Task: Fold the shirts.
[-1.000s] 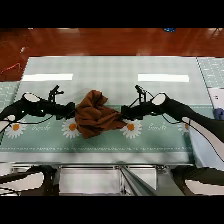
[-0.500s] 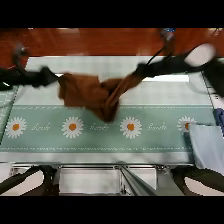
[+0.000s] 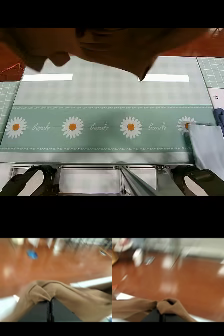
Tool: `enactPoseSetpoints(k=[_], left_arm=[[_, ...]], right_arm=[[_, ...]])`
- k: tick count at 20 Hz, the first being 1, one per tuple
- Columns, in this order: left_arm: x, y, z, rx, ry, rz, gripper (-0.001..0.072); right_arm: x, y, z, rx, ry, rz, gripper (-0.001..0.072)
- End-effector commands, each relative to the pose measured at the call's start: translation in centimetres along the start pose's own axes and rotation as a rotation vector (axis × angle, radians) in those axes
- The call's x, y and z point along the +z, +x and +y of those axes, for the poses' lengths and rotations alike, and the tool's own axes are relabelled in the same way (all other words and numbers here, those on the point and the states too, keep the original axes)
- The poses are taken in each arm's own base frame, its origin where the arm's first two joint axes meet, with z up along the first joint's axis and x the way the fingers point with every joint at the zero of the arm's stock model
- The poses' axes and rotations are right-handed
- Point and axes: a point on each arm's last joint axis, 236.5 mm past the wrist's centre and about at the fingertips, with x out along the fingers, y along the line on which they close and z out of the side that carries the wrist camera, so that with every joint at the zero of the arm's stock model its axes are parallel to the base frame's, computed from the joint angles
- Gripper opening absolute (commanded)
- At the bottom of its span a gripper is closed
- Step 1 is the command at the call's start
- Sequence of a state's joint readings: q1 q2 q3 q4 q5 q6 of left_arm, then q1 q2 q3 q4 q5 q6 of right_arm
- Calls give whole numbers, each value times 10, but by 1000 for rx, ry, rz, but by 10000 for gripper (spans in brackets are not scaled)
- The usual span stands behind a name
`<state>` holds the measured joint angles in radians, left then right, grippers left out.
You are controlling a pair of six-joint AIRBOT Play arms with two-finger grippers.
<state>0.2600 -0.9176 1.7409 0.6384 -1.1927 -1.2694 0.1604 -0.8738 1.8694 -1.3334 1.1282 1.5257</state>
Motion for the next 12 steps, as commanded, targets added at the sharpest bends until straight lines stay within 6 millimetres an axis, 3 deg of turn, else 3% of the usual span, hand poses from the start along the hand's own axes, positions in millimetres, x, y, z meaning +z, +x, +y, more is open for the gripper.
enactPoseSetpoints(k=[1,4,6,9,12], left_arm=[[11,-53,-31,115,155,-27,18],[-38,-72,-29,179,127,159,18],[-79,-73,-27,163,49,261,18],[-169,-65,-8,147,-108,437,18],[-293,-56,18,126,-346,681,18]], right_arm=[[29,-95,-21,-175,-63,-128,28],[6,-126,-30,-239,-55,-53,28],[-25,-123,-35,-254,-18,69,28],[-77,-87,-34,-213,19,240,28],[-152,-35,-41,-193,78,448,28]])
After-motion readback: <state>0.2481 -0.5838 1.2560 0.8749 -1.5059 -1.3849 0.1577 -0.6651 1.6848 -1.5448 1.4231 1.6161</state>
